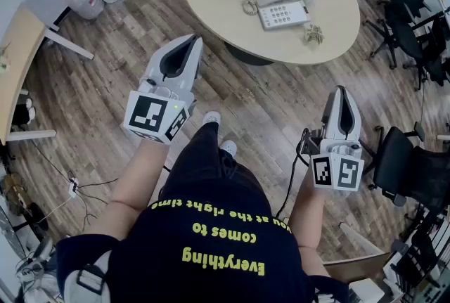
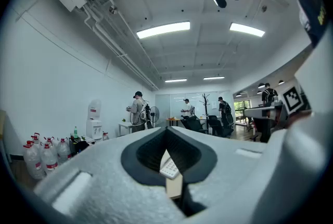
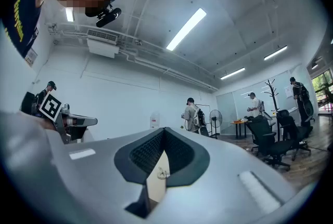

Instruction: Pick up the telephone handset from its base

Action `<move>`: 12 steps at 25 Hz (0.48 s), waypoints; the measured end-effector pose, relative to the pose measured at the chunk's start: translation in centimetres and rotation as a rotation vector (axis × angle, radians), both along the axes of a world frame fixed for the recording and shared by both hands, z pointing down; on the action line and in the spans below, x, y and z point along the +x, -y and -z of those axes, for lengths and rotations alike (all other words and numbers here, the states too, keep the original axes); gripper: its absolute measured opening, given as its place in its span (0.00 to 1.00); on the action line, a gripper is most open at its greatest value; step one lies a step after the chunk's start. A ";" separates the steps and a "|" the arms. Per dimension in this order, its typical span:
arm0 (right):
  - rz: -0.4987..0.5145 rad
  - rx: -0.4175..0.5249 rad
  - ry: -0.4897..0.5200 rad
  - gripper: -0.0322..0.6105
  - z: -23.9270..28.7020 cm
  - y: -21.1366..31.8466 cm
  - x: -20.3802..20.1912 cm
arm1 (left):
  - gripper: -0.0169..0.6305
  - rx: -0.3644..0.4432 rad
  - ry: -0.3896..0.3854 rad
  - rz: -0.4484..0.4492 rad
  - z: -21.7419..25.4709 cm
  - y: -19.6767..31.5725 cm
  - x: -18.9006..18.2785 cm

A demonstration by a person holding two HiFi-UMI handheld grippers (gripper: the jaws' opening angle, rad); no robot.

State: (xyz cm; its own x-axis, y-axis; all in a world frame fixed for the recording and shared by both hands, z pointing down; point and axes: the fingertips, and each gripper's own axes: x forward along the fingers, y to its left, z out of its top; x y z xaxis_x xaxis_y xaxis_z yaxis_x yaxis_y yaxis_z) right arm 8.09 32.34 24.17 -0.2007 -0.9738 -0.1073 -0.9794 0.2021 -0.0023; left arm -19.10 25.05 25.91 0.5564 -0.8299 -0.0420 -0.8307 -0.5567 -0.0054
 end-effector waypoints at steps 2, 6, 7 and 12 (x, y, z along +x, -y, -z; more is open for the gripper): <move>0.004 -0.001 -0.001 0.07 0.0 -0.7 -0.2 | 0.03 -0.012 0.004 0.010 -0.5 -0.5 -0.1; 0.015 -0.003 0.000 0.07 0.1 -1.4 -0.5 | 0.03 -0.023 0.012 0.023 -1.0 -1.1 -0.4; 0.016 -0.003 0.001 0.07 0.0 -1.5 -0.5 | 0.03 -0.023 0.017 0.025 -1.1 -1.2 -0.4; 0.033 -0.005 -0.008 0.07 0.2 -2.1 -0.8 | 0.03 -0.023 0.039 0.023 -1.6 -1.9 0.0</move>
State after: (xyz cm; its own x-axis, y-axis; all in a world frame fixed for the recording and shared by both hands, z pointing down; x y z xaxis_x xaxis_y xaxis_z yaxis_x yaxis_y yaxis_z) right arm 7.28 34.46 23.96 -0.2336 -0.9671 -0.1008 -0.9721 0.2343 0.0046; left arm -19.14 26.92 27.51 0.5377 -0.8431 -0.0011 -0.8428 -0.5375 -0.0255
